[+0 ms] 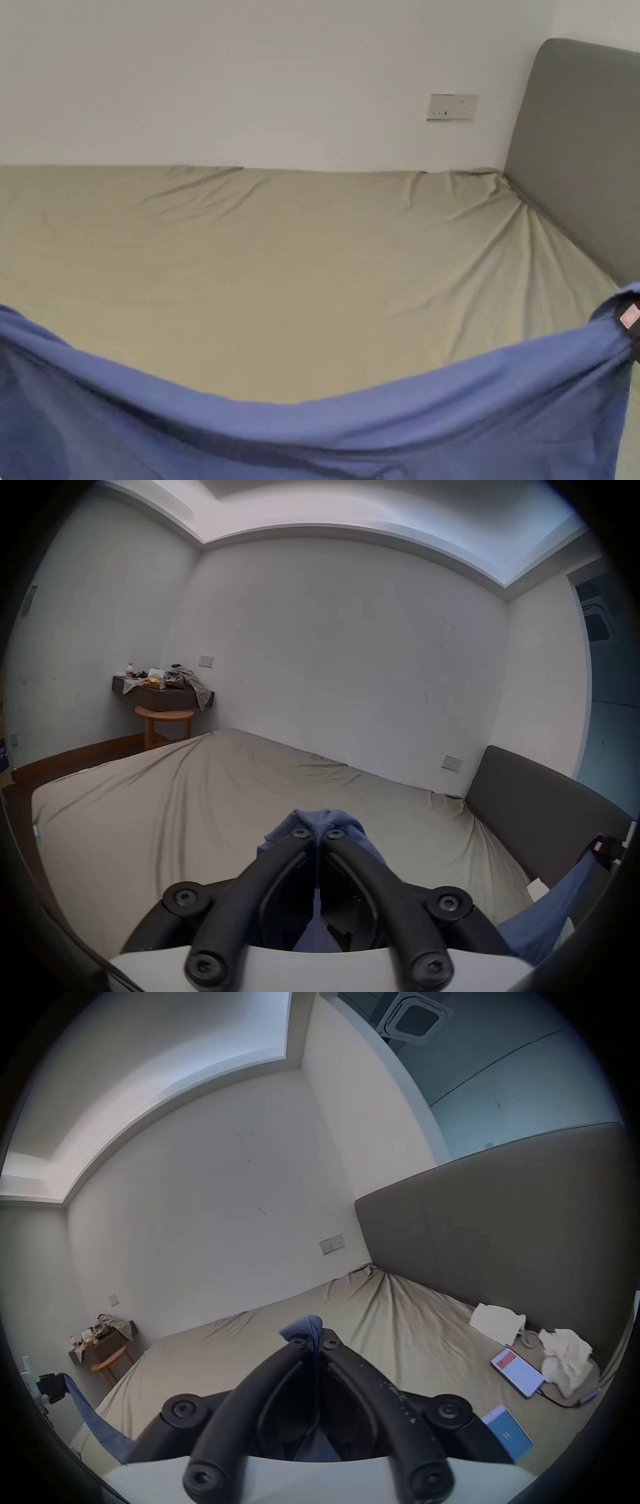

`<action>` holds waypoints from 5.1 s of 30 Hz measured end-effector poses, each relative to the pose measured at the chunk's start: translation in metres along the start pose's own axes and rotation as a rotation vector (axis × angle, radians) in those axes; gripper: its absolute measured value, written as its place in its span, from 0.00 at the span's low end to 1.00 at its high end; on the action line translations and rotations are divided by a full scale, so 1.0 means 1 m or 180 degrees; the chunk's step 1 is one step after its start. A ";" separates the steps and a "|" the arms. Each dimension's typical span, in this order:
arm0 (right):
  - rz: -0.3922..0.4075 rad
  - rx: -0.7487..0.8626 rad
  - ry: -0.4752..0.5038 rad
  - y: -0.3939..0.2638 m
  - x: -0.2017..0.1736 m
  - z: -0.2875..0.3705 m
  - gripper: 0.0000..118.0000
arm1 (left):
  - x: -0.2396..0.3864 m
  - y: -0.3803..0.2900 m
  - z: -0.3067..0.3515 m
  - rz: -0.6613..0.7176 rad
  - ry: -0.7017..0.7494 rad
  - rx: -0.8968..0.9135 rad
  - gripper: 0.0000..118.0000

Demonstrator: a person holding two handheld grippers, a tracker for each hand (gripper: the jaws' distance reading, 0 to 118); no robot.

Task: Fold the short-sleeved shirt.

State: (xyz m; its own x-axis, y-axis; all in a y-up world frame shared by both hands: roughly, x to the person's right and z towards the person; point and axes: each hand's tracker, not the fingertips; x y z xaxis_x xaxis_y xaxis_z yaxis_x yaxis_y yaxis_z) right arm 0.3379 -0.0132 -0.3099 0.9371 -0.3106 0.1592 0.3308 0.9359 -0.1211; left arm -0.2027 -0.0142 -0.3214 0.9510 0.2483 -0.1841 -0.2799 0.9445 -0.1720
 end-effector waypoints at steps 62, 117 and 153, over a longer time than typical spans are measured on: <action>0.0902 -0.1015 0.0044 -0.026 -0.018 -0.186 0.02 | 0.021 -0.042 -0.173 -0.0658 -0.0183 -0.0725 0.00; 0.0557 -0.0882 -0.0586 -0.051 0.052 0.176 0.78 | -0.080 -0.089 0.177 0.0023 0.0027 -0.1317 0.79; 0.0572 -0.0745 -0.0692 -0.061 0.041 0.168 0.00 | -0.095 -0.121 0.071 -0.0225 -0.0147 -0.1706 0.00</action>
State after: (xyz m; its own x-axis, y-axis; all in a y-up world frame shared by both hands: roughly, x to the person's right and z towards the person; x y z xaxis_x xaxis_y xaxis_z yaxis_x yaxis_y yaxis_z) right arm 0.3373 -0.0547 -0.1313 0.9453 -0.0786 0.3166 0.2032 0.9011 -0.3831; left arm -0.2496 -0.1363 -0.2142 0.9713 0.2088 -0.1136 -0.2313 0.7203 -0.6540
